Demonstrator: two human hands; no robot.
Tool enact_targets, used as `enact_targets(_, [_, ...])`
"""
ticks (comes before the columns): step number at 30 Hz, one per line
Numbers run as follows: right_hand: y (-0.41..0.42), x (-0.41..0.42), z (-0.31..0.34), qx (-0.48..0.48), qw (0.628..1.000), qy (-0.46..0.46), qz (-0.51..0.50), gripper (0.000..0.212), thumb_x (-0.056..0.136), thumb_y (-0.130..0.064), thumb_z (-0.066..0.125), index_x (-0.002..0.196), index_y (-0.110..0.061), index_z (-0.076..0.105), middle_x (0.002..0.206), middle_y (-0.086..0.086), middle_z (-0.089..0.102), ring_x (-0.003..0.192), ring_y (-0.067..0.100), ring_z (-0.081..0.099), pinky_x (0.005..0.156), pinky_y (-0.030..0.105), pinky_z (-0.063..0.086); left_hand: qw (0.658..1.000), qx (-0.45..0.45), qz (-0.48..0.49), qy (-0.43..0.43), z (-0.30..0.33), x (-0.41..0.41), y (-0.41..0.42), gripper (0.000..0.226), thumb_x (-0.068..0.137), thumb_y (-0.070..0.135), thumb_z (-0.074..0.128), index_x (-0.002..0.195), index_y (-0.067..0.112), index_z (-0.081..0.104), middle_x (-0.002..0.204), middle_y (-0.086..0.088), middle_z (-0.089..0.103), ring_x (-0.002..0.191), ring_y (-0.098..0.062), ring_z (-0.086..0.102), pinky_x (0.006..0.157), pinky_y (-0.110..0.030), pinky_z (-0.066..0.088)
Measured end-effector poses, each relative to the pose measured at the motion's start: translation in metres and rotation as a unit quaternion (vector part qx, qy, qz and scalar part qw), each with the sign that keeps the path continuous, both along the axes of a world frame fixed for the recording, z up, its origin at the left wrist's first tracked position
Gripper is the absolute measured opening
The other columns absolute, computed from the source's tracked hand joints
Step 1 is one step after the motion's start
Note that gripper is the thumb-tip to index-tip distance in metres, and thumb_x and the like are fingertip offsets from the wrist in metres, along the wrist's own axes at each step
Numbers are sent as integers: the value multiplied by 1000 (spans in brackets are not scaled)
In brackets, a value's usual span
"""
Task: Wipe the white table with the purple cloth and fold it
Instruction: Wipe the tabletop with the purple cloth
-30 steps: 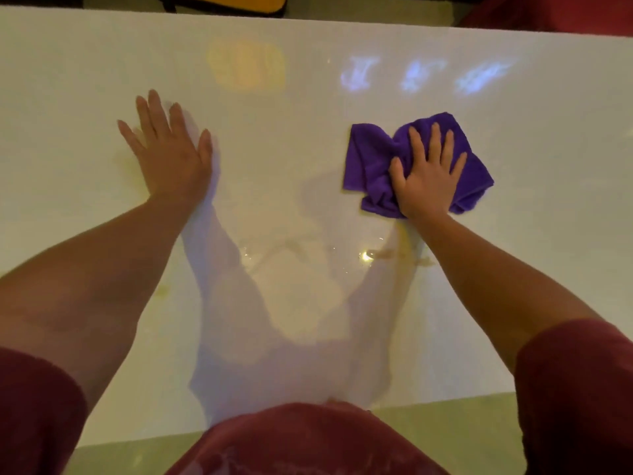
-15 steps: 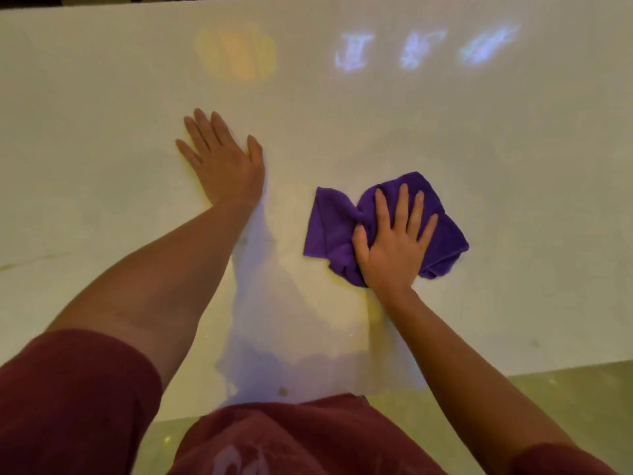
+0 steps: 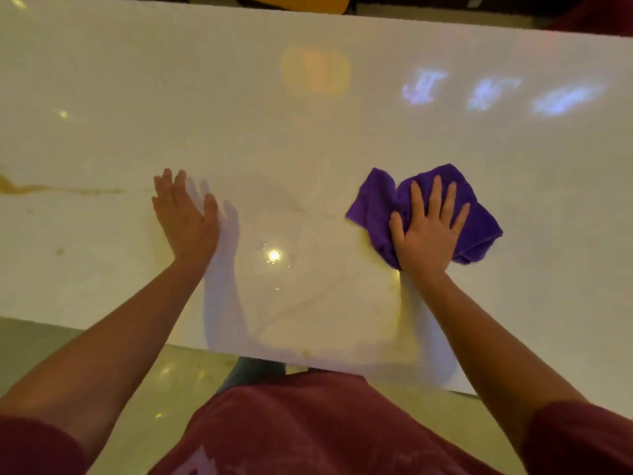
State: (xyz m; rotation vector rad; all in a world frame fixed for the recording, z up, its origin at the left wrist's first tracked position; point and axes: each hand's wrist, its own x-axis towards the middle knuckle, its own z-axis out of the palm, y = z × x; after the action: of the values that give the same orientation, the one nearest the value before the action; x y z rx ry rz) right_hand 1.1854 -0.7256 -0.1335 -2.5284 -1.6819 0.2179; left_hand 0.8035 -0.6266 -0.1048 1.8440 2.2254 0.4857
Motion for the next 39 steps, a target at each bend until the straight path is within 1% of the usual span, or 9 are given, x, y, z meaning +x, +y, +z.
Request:
enact_targets(3, [-16, -63, -4, -16, 999, 1, 44, 69, 106, -56, 35, 167, -23, 33, 176, 15, 22, 164, 42, 13, 130, 66, 5, 992, -52, 100, 62, -13, -75, -39, 62, 102, 32, 47, 153, -2, 38, 166, -24, 29, 157, -41, 20, 126, -56, 17])
enact_targets(8, [19, -139, -4, -23, 992, -4, 125, 70, 107, -57, 34, 167, -21, 33, 176, 16, 22, 163, 43, 12, 129, 68, 8, 982, -93, 133, 94, -25, -118, -52, 66, 108, 37, 42, 160, -1, 26, 170, -23, 20, 159, -39, 14, 127, -57, 11])
enact_targets(11, [47, -193, -3, -25, 985, -9, 172, 70, 107, -57, 33, 166, -20, 34, 176, 17, 23, 163, 45, 14, 129, 69, 10, 981, -89, 161, 66, -33, -127, -59, 70, 109, 40, 37, 162, -2, 20, 171, -22, 17, 159, -38, 15, 128, -56, 11])
enact_targets(16, [97, -262, 1, -7, 974, -4, 227, 70, 107, -56, 33, 165, -18, 37, 174, 18, 27, 162, 46, 18, 128, 69, 13, 985, -80, 151, 31, -37, -138, -60, 71, 107, 38, 40, 161, -3, 21, 170, -21, 19, 159, -37, 16, 130, -53, 8])
enact_targets(22, [157, -346, 3, -37, 965, -4, 260, 76, 105, -61, 19, 169, -20, 26, 177, 17, 17, 163, 44, 9, 129, 69, 8, 992, -77, 94, -25, -24, -159, -69, 68, 105, 30, 45, 160, -3, 24, 170, -21, 21, 159, -37, 15, 131, -49, 9])
enact_targets(27, [187, -366, 1, -31, 966, 3, 257, 77, 104, -63, 20, 168, -22, 29, 177, 16, 18, 164, 43, 10, 129, 69, 8, 990, -30, 73, -120, -7, -212, -69, 61, 103, 14, 58, 158, 3, 34, 166, -18, 33, 154, -34, 32, 126, -48, 26])
enact_targets(30, [177, -368, 2, -21, 969, 6, 246, 73, 105, -61, 25, 167, -23, 33, 178, 14, 18, 164, 41, 10, 130, 67, 7, 994, -37, 99, -24, -6, -269, -55, 59, 103, 21, 58, 157, 8, 41, 168, -17, 31, 156, -35, 26, 125, -54, 23])
enact_targets(33, [133, -379, 6, -7, 976, 29, 215, 67, 105, -56, 36, 163, -23, 42, 177, 12, 23, 164, 39, 13, 130, 65, 7, 980, -98, 155, 71, -20, -332, -40, 60, 106, 33, 47, 161, 13, 32, 172, -15, 19, 160, -36, 12, 127, -59, 14])
enact_targets(39, [57, -439, 2, -13, 987, 64, 149, 63, 103, -63, 39, 156, -31, 51, 176, 7, 27, 165, 36, 11, 130, 66, 4, 952, -118, 270, 82, -46, -421, -6, 68, 104, 45, 26, 162, 9, 27, 172, -19, 17, 160, -39, 10, 125, -66, 9])
